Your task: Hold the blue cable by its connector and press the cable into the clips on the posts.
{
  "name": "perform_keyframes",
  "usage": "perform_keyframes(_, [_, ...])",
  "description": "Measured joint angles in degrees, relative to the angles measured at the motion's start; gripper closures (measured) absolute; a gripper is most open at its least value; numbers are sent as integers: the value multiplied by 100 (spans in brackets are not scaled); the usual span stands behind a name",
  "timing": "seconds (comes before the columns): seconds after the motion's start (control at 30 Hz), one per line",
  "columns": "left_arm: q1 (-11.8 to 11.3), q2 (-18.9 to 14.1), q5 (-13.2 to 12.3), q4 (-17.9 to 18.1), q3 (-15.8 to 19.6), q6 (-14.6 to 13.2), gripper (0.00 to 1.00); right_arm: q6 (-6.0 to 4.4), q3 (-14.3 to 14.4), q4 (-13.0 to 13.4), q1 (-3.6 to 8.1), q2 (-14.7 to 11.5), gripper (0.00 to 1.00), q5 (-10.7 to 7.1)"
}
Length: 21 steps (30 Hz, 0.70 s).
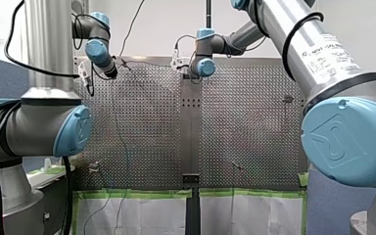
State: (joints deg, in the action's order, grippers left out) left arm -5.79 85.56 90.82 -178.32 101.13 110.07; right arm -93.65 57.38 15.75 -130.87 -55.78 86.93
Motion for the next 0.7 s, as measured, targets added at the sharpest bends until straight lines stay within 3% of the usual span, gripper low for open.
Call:
perform_keyframes(0.33, [6,-487,-55,-455,195,-104,0,11,1,-34,-12,5,100,0])
perform_keyframes(0.7, [26,-981,-501,-469,194,-614,0,12,2,-36,-7,17,100,0])
